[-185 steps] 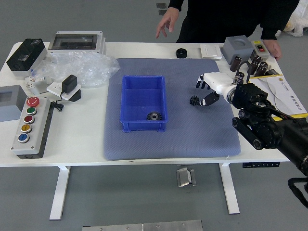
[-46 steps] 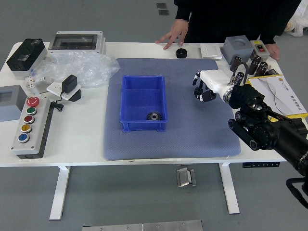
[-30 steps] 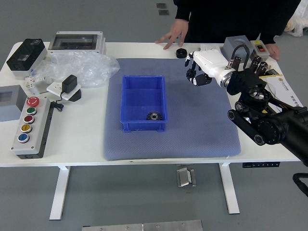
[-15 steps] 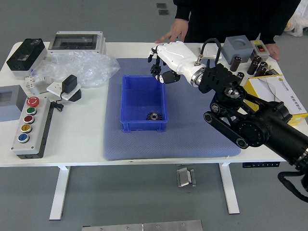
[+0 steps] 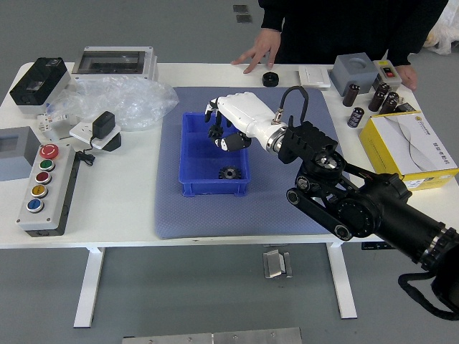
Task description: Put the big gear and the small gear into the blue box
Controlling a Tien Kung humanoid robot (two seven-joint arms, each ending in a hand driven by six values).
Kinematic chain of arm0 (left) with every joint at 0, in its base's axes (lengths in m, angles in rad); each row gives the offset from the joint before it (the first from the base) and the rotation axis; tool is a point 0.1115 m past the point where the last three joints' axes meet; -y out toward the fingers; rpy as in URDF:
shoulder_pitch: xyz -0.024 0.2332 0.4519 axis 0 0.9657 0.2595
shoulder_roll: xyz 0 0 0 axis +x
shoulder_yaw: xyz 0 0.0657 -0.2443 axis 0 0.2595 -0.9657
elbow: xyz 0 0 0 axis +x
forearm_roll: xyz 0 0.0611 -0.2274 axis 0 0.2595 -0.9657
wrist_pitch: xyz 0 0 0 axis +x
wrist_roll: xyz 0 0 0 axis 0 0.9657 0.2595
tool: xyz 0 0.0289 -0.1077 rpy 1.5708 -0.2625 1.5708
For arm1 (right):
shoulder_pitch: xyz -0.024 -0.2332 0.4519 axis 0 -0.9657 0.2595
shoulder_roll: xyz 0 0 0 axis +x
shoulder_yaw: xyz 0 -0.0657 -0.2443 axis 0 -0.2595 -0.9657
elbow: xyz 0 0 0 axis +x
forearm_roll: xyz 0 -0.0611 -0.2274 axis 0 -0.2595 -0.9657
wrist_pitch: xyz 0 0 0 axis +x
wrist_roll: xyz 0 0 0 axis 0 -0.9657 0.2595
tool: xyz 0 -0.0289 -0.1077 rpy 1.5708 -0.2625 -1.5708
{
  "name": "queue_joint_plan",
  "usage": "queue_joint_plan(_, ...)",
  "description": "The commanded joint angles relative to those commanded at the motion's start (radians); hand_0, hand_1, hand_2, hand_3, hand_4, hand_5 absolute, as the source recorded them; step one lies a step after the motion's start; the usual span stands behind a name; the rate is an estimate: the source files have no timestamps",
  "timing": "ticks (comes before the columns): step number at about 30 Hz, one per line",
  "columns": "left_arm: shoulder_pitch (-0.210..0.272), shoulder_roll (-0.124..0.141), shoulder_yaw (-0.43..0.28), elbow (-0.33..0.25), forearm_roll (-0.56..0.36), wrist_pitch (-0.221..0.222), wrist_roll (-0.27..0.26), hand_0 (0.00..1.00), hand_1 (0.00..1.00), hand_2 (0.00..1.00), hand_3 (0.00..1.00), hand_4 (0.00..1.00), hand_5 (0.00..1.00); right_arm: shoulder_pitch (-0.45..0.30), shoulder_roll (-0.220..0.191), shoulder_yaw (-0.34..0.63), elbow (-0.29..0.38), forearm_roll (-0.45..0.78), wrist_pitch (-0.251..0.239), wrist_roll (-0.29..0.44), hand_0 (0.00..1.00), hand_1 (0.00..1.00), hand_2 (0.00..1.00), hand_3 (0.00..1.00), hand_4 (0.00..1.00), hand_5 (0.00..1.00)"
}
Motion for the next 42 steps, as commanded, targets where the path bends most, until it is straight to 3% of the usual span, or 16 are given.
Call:
queue_joint_plan(3, -0.001, -0.003, -0.002, 0.0, 0.001, 0.0, -0.001, 0.852, 0.822, 0.804, 0.826, 0.671, 0.307, -0.004, 0.0, 0.006, -0.007, 0.006, 0.018, 0.0, 0.577, 0.453, 0.566, 0.626, 0.782, 0.162)
queue_joint_plan(4, -0.001, -0.004, -0.003, 0.0, 0.001, -0.001, -0.001, 0.852, 0.823, 0.803, 0.826, 0.671, 0.306, -0.004, 0.0, 0.008, -0.009, 0.008, 0.024, 0.0, 0.54, 0.455, 0.616, 0.676, 0.895, 0.301)
queue_joint_plan(15, -0.004, -0.006, -0.005, 0.0, -0.001, 0.0, -0.001, 0.852, 0.822, 0.803, 0.826, 0.671, 0.307, -0.008, -0.013, 0.04, -0.005, 0.017, 0.069, -0.003, 0.537, 0.487, 0.653, 0.733, 0.921, 0.343)
queue_joint_plan(16, -0.004, -0.006, -0.006, 0.0, -0.001, 0.0, -0.001, 0.852, 0.822, 0.804, 0.827, 0.671, 0.307, -0.012, -0.02, 0.052, 0.004, 0.017, 0.07, -0.004, 0.565, 0.529, 0.662, 0.74, 0.928, 0.357)
queue_joint_plan(20, -0.003, -0.007, -0.01, 0.0, -0.005, 0.0, -0.002, 0.852, 0.822, 0.804, 0.827, 0.671, 0.307, -0.044, -0.071, 0.124, 0.058, 0.049, 0.075, -0.005, 0.565, 0.529, 0.662, 0.74, 0.928, 0.357)
queue_joint_plan(21, -0.002, -0.008, -0.012, 0.0, -0.005, 0.001, -0.002, 0.852, 0.823, 0.803, 0.826, 0.672, 0.307, -0.057, -0.087, 0.145, 0.073, 0.063, 0.074, -0.004, 0.609, 0.578, 0.68, 0.742, 0.929, 0.362)
queue_joint_plan(27, -0.005, -0.009, -0.02, 0.0, -0.009, 0.001, -0.005, 0.852, 0.823, 0.803, 0.826, 0.672, 0.307, -0.164, -0.185, 0.278, 0.148, 0.179, 0.067, 0.023, 0.609, 0.578, 0.68, 0.742, 0.929, 0.362)
queue_joint_plan(31, -0.008, -0.01, -0.021, 0.0, -0.01, 0.002, -0.006, 0.852, 0.822, 0.803, 0.826, 0.671, 0.307, -0.238, -0.226, 0.37, 0.185, 0.271, 0.082, 0.045, 0.616, 0.597, 0.702, 0.761, 0.928, 0.363)
queue_joint_plan(37, -0.01, -0.014, -0.02, 0.0, -0.009, 0.002, -0.007, 0.852, 0.822, 0.803, 0.826, 0.671, 0.307, -0.328, -0.255, 0.499, 0.226, 0.4, 0.133, 0.058, 0.64, 0.611, 0.735, 0.796, 0.926, 0.347)
queue_joint_plan(42, -0.008, -0.014, -0.018, 0.0, -0.011, 0.002, -0.008, 0.852, 0.822, 0.803, 0.826, 0.671, 0.307, -0.388, -0.261, 0.598, 0.256, 0.486, 0.147, 0.071, 0.629, 0.595, 0.718, 0.786, 0.92, 0.306)
